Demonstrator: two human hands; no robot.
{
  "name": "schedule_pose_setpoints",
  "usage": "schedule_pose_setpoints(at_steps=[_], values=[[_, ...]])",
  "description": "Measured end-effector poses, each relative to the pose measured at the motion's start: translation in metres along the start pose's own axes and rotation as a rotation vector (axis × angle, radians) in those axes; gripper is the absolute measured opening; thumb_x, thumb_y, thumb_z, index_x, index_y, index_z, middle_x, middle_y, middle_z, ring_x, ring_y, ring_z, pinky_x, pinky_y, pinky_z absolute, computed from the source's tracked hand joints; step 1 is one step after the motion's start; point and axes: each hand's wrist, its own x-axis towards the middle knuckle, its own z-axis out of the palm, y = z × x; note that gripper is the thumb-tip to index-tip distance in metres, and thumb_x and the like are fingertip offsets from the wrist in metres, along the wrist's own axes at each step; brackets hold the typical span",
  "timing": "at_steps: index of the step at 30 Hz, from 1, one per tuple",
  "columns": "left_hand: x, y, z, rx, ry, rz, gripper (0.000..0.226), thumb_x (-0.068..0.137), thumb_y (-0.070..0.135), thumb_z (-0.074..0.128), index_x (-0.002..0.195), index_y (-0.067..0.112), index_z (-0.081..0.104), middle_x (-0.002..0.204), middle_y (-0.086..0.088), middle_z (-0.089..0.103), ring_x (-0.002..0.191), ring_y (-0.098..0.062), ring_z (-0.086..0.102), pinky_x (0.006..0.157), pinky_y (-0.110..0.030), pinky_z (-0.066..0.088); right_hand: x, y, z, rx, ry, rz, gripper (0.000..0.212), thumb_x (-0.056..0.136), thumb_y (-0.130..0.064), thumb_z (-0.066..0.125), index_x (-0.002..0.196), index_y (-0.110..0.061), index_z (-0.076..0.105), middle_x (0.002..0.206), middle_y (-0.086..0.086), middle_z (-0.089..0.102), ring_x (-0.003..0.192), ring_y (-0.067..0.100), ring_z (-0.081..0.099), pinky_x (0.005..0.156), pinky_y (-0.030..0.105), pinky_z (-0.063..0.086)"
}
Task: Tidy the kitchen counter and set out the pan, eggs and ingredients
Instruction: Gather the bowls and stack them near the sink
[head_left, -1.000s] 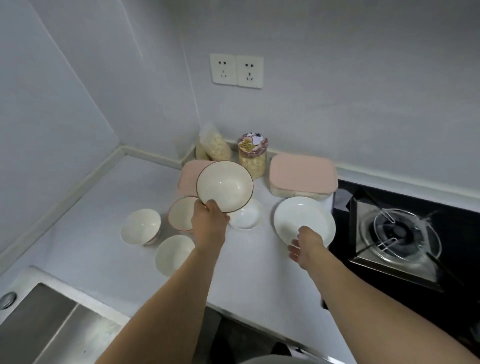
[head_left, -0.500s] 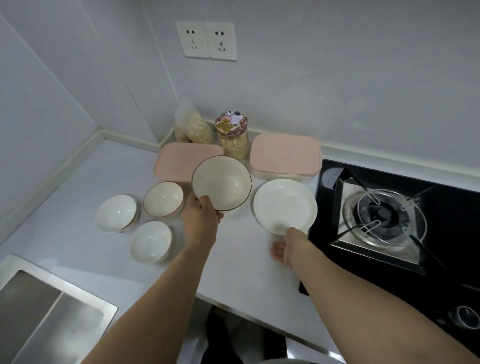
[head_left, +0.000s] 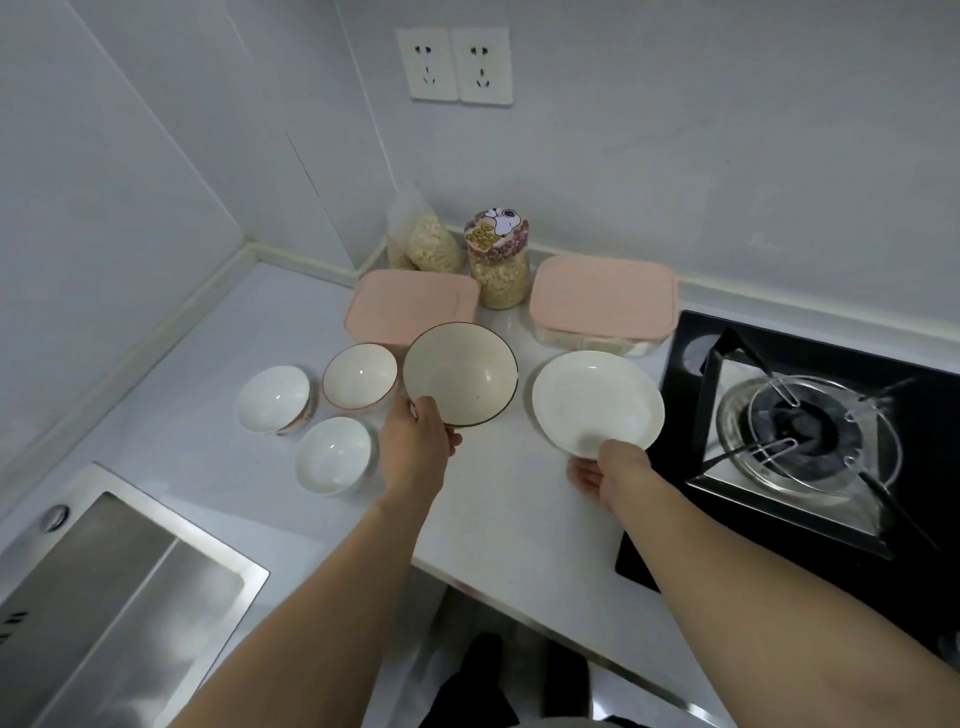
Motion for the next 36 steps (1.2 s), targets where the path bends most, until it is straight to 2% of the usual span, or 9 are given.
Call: schedule_pose_setpoints(at_steps=[5,10,12,15,18,22,28,32,36], values=[[-0.003,0.005,-0.003,-0.006,-0.060,0.036,0.020,0.091,0.015,0.032,0.080,0.020,0.049,0.075,-0.015,0.062,0.059,-0.024,0.064,0.069,-0.046,0.057,-0.021,0.004,-0.013,0.069,0.045,-0.113,0.033,0.089,0.000,0.037,0.118,0.000,0.055,0.081,0.017,0.059,0.056,0.024,0.054,0.032,0.021,0.045],[0.001,0.009,0.000,-0.009,-0.115,0.055,0.020,0.090,0.018,0.034,0.082,0.013,0.051,0.070,-0.014,0.061,0.055,-0.023,0.064,0.072,-0.047,0.057,-0.051,-0.001,-0.022,0.102,0.068,-0.261,0.023,0.091,-0.007,0.039,0.109,-0.003,0.054,0.079,0.017,0.061,0.054,0.023,0.056,0.047,0.026,0.048],[0.000,0.011,0.004,-0.030,-0.156,0.038,0.020,0.090,0.018,0.034,0.086,0.012,0.052,0.073,-0.014,0.062,0.058,-0.024,0.064,0.071,-0.043,0.057,-0.063,-0.002,-0.028,0.116,0.092,-0.298,0.021,0.092,-0.007,0.039,0.107,-0.003,0.053,0.076,0.017,0.061,0.054,0.024,0.055,0.048,0.027,0.048],[-0.003,0.012,0.012,-0.082,-0.228,0.006,0.027,0.091,0.018,0.035,0.105,0.007,0.055,0.077,-0.016,0.065,0.061,-0.026,0.064,0.070,-0.041,0.058,-0.080,0.002,-0.042,0.182,0.152,-0.325,0.021,0.092,-0.006,0.038,0.107,-0.002,0.052,0.082,0.019,0.062,0.055,0.024,0.057,0.052,0.030,0.050],[-0.014,0.010,0.026,-0.079,-0.300,-0.001,0.025,0.091,0.019,0.035,0.105,0.008,0.052,0.075,-0.015,0.064,0.059,-0.026,0.064,0.071,-0.041,0.057,-0.095,0.012,-0.068,0.254,0.224,-0.330,0.023,0.091,-0.006,0.036,0.109,-0.001,0.051,0.079,0.020,0.063,0.057,0.025,0.058,0.053,0.029,0.051],[-0.040,0.010,0.046,-0.048,-0.376,0.035,0.030,0.090,0.018,0.035,0.108,0.003,0.053,0.073,-0.014,0.063,0.057,-0.026,0.064,0.068,-0.041,0.057,-0.112,0.025,-0.109,0.340,0.297,-0.334,0.024,0.091,-0.008,0.037,0.110,-0.002,0.051,0.077,0.018,0.065,0.063,0.025,0.060,0.048,0.026,0.051],[-0.111,0.012,0.090,0.047,-0.504,0.124,0.028,0.090,0.019,0.034,0.107,0.007,0.054,0.079,-0.012,0.066,0.063,-0.026,0.067,0.068,-0.037,0.056,-0.130,0.047,-0.199,0.479,0.375,-0.356,0.027,0.090,-0.008,0.037,0.113,-0.002,0.050,0.072,0.017,0.065,0.062,0.025,0.060,0.055,0.029,0.055],[-0.169,0.007,0.130,0.076,-0.575,0.180,0.030,0.092,0.022,0.034,0.110,0.010,0.053,0.077,-0.011,0.068,0.069,-0.027,0.070,0.074,-0.043,0.059,-0.143,0.060,-0.269,0.504,0.412,-0.381,0.023,0.090,-0.007,0.037,0.110,-0.003,0.049,0.070,0.017,0.064,0.060,0.025,0.059,0.055,0.028,0.056],[-0.250,-0.003,0.179,0.125,-0.628,0.213,0.042,0.093,0.024,0.032,0.128,0.007,0.048,0.083,-0.012,0.069,0.070,-0.024,0.070,0.070,-0.038,0.059,-0.160,0.082,-0.365,0.491,0.494,-0.434,0.016,0.089,-0.005,0.037,0.101,-0.002,0.048,0.071,0.018,0.061,0.059,0.025,0.057,0.061,0.033,0.056]])
